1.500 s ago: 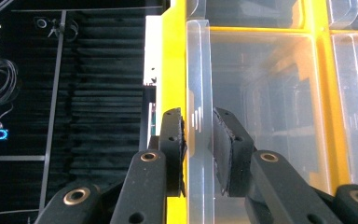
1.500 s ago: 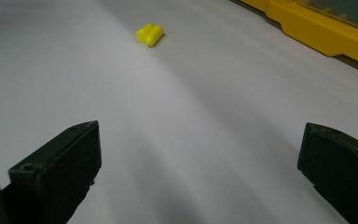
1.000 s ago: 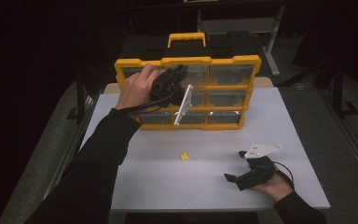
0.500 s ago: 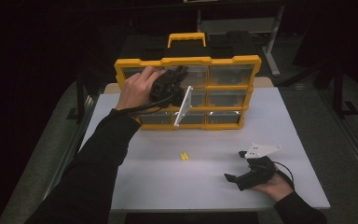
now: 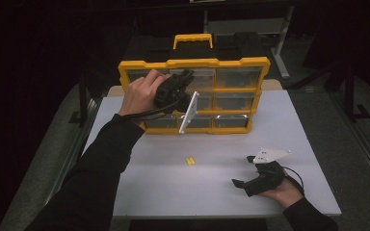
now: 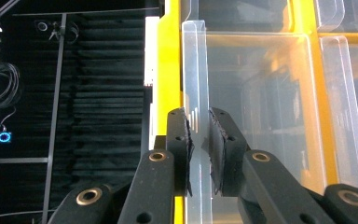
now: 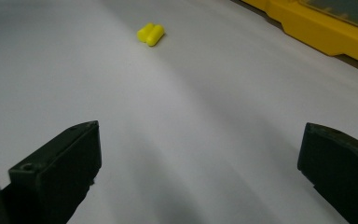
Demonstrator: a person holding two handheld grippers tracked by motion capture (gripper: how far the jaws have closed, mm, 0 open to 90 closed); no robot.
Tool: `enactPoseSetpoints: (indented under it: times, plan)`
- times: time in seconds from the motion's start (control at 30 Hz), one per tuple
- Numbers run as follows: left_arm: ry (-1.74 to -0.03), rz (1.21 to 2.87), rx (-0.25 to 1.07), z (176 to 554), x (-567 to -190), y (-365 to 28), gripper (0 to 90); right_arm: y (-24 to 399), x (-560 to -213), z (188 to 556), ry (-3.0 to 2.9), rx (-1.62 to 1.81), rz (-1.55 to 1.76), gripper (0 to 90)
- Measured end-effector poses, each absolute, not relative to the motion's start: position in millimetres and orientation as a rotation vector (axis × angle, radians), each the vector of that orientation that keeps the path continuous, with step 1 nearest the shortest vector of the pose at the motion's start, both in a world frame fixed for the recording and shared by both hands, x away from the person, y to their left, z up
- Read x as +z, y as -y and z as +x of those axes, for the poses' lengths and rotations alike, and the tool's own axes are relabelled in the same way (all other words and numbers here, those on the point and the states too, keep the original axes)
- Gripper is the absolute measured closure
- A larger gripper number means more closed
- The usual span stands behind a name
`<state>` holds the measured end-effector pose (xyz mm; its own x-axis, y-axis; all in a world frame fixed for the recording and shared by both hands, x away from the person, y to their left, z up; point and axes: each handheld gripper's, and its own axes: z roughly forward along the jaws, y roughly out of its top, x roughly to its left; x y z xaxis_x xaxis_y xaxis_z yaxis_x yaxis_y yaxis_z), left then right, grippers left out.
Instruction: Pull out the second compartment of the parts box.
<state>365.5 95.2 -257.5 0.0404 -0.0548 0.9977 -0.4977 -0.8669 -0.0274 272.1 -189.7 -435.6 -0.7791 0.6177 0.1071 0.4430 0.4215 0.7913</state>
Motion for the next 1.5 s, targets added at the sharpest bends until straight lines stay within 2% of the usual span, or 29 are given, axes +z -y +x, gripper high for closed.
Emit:
enactPoseSetpoints:
  times: [1.5]
  plan:
    - [0.607,1.929,1.92,332,-261,-100,79.8,190,-436,272,-2.468,1.292,0.939,0.0]
